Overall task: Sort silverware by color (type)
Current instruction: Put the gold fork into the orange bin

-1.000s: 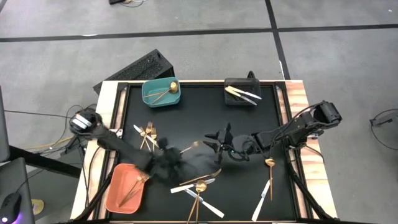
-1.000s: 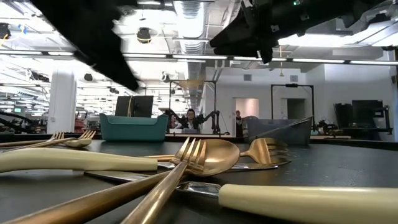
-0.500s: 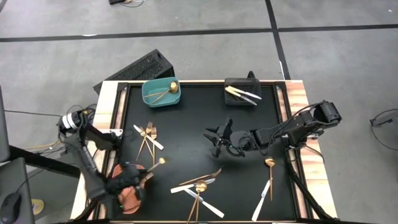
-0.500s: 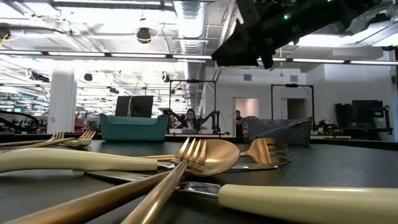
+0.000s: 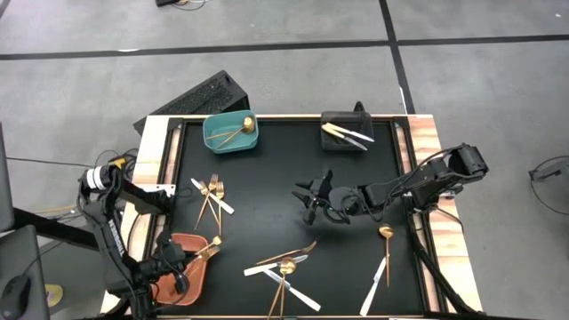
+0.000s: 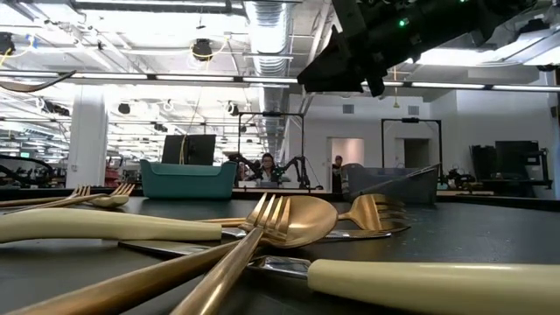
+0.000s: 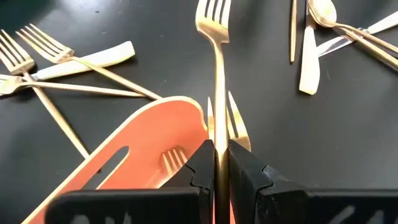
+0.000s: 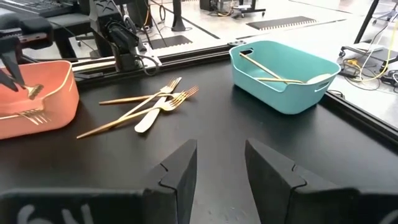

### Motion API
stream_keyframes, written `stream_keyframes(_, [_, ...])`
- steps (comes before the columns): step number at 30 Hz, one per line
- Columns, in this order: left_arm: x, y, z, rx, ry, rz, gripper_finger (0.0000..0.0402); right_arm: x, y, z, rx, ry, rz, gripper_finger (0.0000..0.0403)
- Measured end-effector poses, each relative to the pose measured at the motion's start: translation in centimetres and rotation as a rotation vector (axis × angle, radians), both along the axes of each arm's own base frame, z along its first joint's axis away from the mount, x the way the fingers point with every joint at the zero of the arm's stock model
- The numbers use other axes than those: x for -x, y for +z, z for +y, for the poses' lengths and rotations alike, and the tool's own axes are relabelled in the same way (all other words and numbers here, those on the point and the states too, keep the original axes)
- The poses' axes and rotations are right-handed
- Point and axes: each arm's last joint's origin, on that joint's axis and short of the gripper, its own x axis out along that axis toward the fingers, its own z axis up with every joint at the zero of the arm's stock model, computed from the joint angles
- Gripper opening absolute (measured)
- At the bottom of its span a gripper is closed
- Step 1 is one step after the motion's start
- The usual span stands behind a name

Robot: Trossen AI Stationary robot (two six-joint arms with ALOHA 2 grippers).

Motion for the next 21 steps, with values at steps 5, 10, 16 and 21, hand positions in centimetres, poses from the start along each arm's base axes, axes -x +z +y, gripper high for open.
stream_keyframes(5, [-0.2, -1.3, -0.1, -0.01, 0.004, -0.005, 0.0012, 0.0, 0.0, 0.0, -0.002, 0.0, -0.001, 0.0154])
stream_keyframes(10, [0.0, -2.7, -0.3, 0.038, 0.024, 0.079, 0.0012, -0.1, -0.1, 0.2, -0.028, 0.07, 0.007, 0.0154])
stream_keyframes(16, [-0.2, -3.2, -0.5, 0.071, 0.008, 0.128, 0.0023, -0.2, -0.2, 0.3, -0.101, 0.203, 0.015, 0.0154])
stream_keyframes(21, [-0.4, -3.2, -0.5, 0.079, 0.017, 0.125, 0.0073, -0.2, -0.2, 0.3, -0.108, 0.214, 0.017, 0.0154])
